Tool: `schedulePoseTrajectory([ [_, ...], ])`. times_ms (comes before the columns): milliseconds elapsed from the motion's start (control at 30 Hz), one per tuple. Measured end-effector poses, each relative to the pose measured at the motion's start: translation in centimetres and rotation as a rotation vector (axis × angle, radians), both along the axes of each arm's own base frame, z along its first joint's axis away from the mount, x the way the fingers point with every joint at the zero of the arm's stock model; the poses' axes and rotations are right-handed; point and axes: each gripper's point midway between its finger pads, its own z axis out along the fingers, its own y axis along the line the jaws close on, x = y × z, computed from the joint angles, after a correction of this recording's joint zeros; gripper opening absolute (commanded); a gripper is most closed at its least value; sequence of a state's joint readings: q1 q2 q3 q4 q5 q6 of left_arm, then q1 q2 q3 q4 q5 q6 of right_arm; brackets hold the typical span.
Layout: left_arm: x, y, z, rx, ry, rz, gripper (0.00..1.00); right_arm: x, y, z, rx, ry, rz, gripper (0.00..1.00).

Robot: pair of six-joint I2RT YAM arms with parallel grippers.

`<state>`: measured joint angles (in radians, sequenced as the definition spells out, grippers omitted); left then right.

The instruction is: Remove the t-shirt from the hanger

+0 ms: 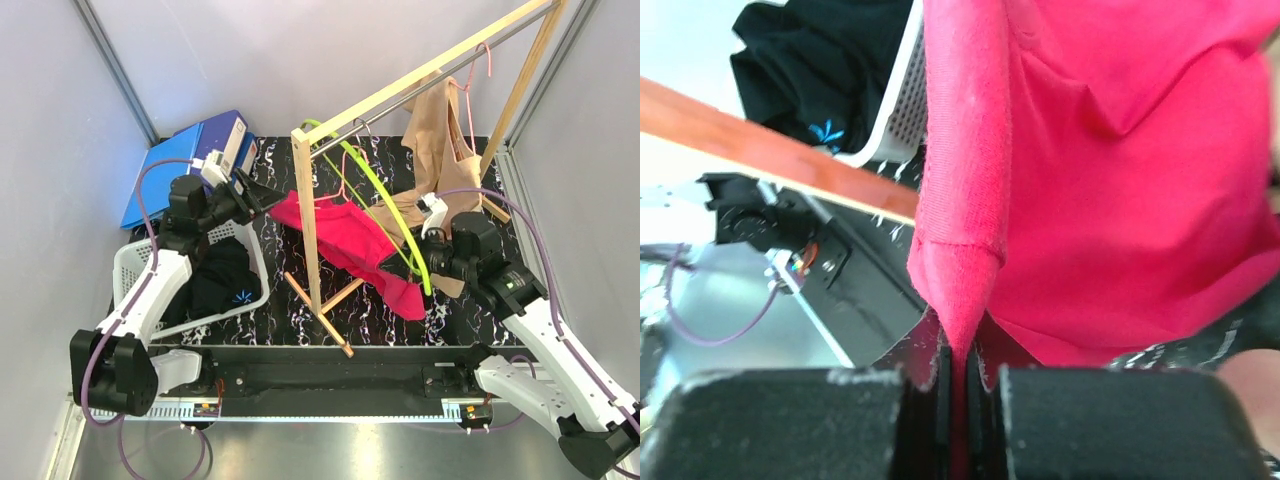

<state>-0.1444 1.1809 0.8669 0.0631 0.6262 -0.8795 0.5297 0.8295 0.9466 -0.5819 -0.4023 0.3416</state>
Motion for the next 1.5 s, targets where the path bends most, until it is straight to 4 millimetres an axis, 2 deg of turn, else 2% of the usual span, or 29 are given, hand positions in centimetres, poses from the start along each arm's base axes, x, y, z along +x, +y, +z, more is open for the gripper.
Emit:
schedulePoseTrajectory([
  [33,-0.3,-0.5,-0.2,0.006,-0.007,-0.018,0.7,-0.2,0.2,-0.3,0.011,0.015,0.006,0.0],
  [133,-1.0,-1.4,-0.7,0.012,-0.024,-0.054,0.62,-1.0,0.7,-1.3,0.044,0.063,0.03,0.0],
  [300,-2.0,-1.7,-2.7,0.0,-0.031,-0.078,0.6,-2.1,1.3,-2.8,0.084,0.136,0.068,0.0],
  [367,-2.5,-2.3,-2.9,0.002,-0.034,-0.103,0.59,-2.5,1.5,-3.1,0.095,0.162,0.083,0.0],
  [467,-3.3,-3.7,-2.3,0.027,-0.085,-0.168,0.54,-2.8,1.8,-2.9,0.112,0.177,0.101,0.0],
  [667,-4.0,-6.3,-1.0,0.05,-0.165,-0.271,0.54,-3.0,2.1,-2.5,0.133,0.176,0.113,0.0],
  [900,-3.7,-9.5,-0.7,0.03,-0.166,-0.341,0.6,-2.8,2.2,-3.0,0.123,0.194,0.111,0.0],
  [1000,-3.8,-10.9,0.5,0.022,-0.187,-0.37,0.6,-2.8,2.2,-3.3,0.118,0.197,0.113,0.0],
  [1100,-3.5,-11.8,1.4,0.018,-0.206,-0.383,0.55,-2.8,2.1,-3.2,0.116,0.189,0.116,0.0],
  [1167,-3.2,-12.2,1.4,0.019,-0.204,-0.383,0.44,-2.8,2.1,-3.2,0.115,0.183,0.118,0.0],
  [1233,-3.0,-12.5,1.0,0.022,-0.191,-0.381,0.3,-2.8,2.1,-3.1,0.115,0.178,0.12,0.0],
  [1267,-2.9,-12.5,0.7,0.023,-0.182,-0.376,0.2,-2.8,2.1,-3.1,0.115,0.176,0.12,0.0],
  [1333,-2.6,-12.6,0.3,0.022,-0.163,-0.367,0.11,-2.8,2.0,-3.0,0.115,0.174,0.119,0.01],
  [1367,-2.6,-12.7,0.3,0.018,-0.159,-0.365,0.01,-2.8,2.0,-3.1,0.115,0.173,0.117,0.03],
  [1467,-2.6,-12.9,0.7,0.009,-0.178,-0.368,0.0,-2.9,1.9,-3.3,0.11,0.177,0.109,0.04],
  [1500,-2.6,-13.1,0.8,0.008,-0.18,-0.371,0.0,-2.9,1.8,-3.3,0.111,0.175,0.109,0.07],
])
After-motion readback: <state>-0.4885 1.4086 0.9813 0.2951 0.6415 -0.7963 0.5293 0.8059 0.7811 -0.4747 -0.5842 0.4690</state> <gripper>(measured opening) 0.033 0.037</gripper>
